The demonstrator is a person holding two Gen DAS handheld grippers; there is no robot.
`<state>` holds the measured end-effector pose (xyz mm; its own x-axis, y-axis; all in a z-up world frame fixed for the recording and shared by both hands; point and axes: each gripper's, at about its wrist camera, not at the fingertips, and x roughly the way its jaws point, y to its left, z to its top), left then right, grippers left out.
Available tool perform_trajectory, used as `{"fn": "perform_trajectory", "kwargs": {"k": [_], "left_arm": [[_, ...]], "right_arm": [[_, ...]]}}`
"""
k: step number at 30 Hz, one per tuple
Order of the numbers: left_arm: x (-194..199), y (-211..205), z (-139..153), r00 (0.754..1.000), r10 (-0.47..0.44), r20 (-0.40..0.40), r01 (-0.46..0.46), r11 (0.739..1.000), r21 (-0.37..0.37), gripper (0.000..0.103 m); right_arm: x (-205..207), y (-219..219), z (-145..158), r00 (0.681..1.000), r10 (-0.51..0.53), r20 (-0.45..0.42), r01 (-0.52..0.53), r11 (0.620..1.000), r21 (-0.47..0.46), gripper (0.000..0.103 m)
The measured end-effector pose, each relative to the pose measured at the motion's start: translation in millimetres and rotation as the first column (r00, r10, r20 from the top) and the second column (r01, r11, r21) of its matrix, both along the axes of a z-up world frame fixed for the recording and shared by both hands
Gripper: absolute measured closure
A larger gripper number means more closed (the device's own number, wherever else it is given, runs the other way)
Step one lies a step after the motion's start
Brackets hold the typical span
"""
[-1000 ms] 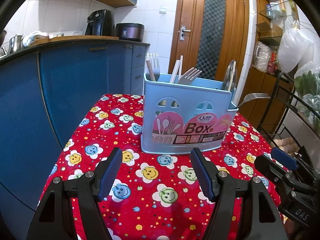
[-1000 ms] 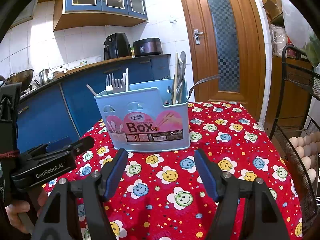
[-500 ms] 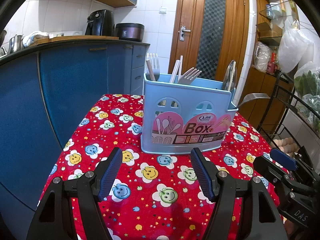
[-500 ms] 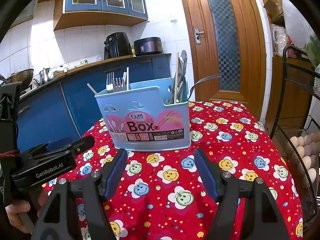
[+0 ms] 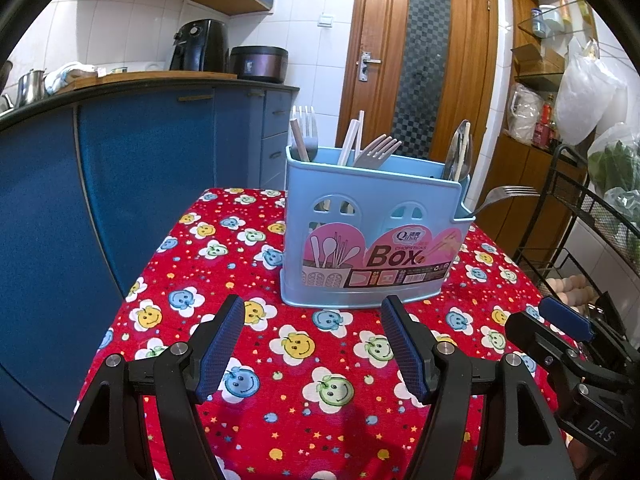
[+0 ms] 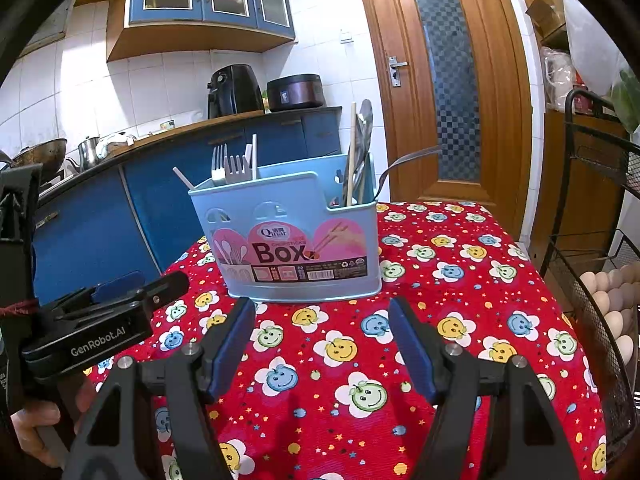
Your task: Organize utensils
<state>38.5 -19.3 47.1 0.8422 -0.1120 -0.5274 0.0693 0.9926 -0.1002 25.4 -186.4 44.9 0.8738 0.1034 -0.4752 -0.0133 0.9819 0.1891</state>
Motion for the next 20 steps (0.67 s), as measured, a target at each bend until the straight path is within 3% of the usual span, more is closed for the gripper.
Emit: {"fn": "perform_trajectory", "kwargs": {"k": [20], "left_arm": [[0.1,-0.6,0.2,1.0,-0.004,-0.002,0.004,1.0,-0.001,0.031]], "right_arm": [[-0.4,-0.1,0.3,1.0,0.0,0.0,0.0,1.0,-0.001,0.031]]}}
